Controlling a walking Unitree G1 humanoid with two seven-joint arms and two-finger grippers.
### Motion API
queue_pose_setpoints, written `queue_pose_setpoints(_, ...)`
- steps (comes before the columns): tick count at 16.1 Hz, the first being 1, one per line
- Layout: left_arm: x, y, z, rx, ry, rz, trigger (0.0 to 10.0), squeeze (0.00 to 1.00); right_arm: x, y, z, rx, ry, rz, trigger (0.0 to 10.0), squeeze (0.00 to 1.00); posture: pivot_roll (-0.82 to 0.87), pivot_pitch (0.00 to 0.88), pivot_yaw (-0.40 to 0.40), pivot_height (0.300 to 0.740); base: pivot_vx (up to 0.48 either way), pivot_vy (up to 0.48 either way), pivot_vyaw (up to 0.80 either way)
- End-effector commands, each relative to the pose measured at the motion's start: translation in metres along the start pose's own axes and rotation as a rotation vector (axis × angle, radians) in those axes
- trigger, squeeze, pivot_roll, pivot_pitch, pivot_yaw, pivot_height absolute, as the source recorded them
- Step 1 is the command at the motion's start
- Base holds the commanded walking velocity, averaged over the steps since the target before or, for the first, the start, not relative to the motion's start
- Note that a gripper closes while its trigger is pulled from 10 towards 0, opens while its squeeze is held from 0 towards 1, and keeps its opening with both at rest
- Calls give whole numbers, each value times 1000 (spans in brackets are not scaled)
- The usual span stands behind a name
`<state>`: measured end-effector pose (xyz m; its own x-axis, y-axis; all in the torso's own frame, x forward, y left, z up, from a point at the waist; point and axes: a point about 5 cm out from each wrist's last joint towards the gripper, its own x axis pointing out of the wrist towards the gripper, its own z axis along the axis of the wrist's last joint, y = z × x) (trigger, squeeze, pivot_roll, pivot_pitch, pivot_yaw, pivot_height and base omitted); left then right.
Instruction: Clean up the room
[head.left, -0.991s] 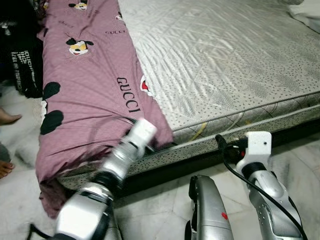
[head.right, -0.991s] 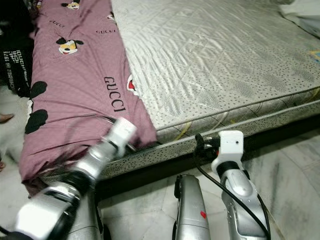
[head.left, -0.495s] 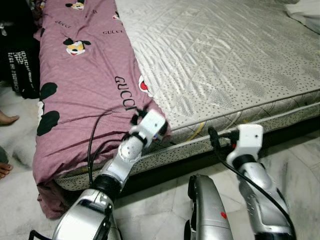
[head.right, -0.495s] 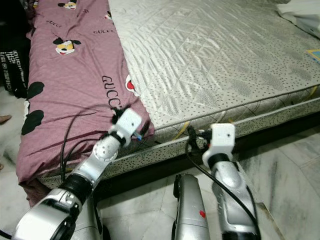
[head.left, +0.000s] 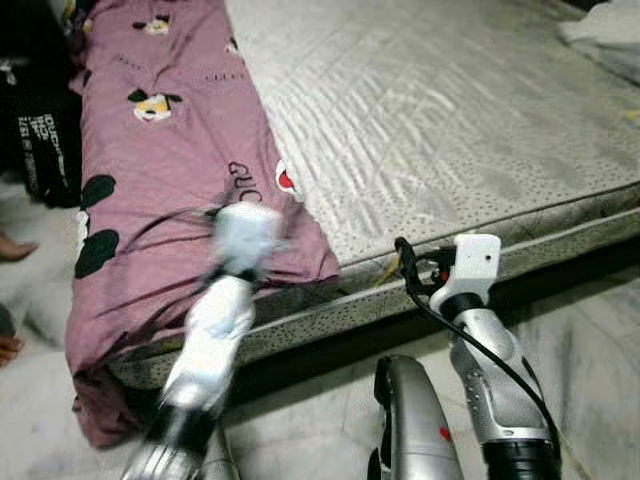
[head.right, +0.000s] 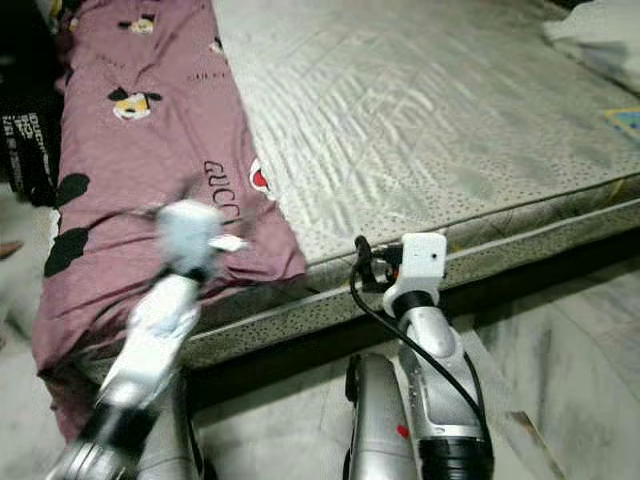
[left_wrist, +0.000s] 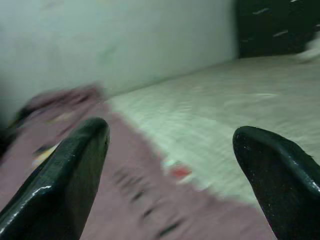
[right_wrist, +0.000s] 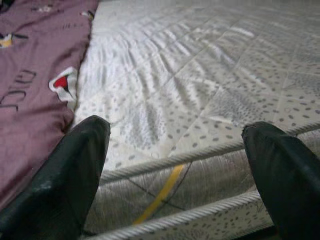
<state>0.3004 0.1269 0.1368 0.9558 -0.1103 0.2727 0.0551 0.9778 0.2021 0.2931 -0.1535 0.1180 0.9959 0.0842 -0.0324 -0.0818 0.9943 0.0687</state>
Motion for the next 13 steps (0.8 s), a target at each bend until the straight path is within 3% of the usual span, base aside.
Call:
queue_pose_setpoints(1, -9, 18, -7, 1, 45, 86, 10000, 0, 1, 2, -2, 19, -2, -9, 10000, 0, 15, 0, 1, 498, 0, 0, 0)
queue_pose_setpoints(4, -31, 49, -14, -35, 129, 265, 10000, 0, 7, 7, -4, 43, -17, -30, 10000, 0, 39, 0, 6, 498, 0, 0, 0)
queue_pose_setpoints(5, -33, 53, -14, -49, 137, 296, 10000, 0, 7, 9, -5, 47, -22, -33, 10000, 0, 43, 0, 7, 498, 0, 0, 0)
queue_pose_setpoints(10, -41, 50, -11, -50, 179, 261, 10000, 0, 5, 13, -6, 68, -57, -22, 10000, 0, 51, 0, 20, 498, 0, 0, 0)
queue_pose_setpoints(13, -34, 48, -12, -34, 189, 228, 10000, 0, 10, 21, 0, 95, -92, 21, 10000, 0, 44, 0, 33, 537, 0, 0, 0)
